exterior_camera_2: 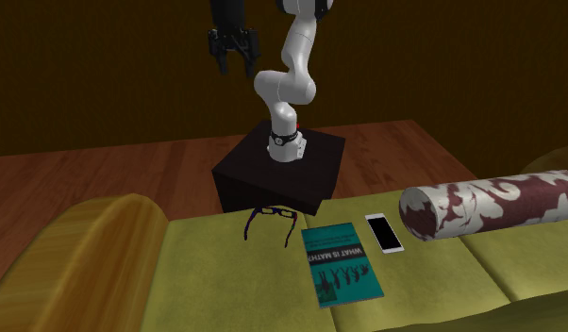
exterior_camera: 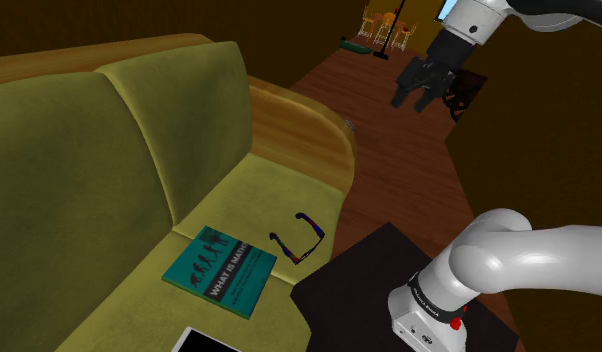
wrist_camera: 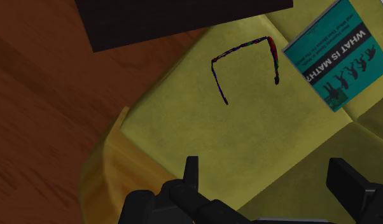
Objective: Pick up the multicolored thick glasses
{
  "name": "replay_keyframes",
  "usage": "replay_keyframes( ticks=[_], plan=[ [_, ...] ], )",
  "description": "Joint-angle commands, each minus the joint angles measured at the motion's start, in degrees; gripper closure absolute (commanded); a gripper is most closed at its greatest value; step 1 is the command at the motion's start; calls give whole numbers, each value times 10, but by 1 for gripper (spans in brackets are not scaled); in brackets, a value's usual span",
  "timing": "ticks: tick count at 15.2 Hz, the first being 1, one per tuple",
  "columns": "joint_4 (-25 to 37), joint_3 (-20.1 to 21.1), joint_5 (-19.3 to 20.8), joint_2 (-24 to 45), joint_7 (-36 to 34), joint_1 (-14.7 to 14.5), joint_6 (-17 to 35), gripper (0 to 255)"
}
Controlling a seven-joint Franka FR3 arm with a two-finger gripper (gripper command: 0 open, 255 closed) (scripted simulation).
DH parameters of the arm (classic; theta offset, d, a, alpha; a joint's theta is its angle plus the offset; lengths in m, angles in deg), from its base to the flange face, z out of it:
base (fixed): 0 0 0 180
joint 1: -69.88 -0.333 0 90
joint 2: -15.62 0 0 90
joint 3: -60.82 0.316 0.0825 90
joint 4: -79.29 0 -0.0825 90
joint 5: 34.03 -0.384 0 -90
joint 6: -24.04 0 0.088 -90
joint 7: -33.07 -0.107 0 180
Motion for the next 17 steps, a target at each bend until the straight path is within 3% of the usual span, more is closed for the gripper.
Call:
replay_keyframes(
  ticks=[1, 9, 17],
  plan=[
    [0, 0, 0, 0, 0, 0, 0, 0],
    [-141, 44, -24, 3, -19, -18, 144, 0],
    [-241, 93, -54, 66, -38, -43, 308, 0]
  ],
)
